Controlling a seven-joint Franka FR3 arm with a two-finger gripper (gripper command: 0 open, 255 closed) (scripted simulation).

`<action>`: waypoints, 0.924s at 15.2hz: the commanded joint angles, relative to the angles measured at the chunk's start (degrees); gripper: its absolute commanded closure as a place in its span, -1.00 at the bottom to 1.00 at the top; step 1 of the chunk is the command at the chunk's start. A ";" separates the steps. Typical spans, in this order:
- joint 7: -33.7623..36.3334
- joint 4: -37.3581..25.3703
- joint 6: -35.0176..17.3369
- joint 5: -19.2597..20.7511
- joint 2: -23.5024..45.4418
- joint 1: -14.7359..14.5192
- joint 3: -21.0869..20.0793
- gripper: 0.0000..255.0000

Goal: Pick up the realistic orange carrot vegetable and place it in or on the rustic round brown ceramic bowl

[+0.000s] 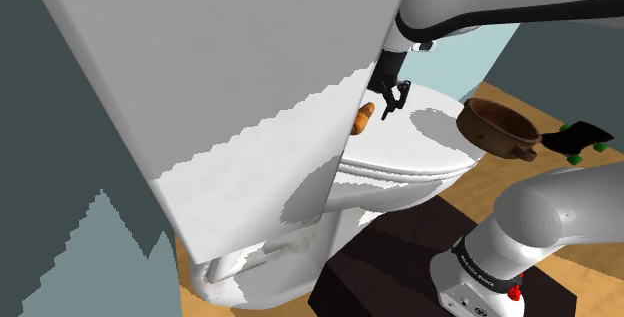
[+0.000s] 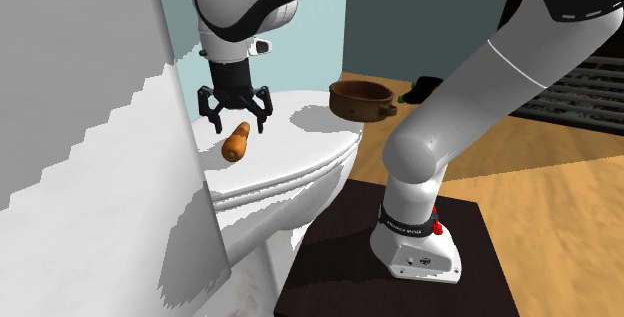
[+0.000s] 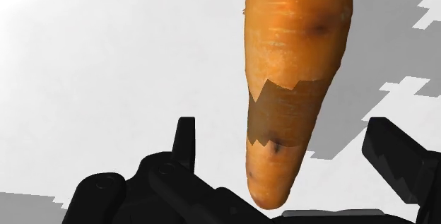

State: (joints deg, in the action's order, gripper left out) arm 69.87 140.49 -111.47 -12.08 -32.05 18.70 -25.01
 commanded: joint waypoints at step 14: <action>-0.05 0.32 -0.34 -0.03 0.00 0.00 -0.01 1.00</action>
State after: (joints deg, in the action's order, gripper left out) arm 69.82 140.79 -111.82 -12.11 -32.06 18.70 -25.00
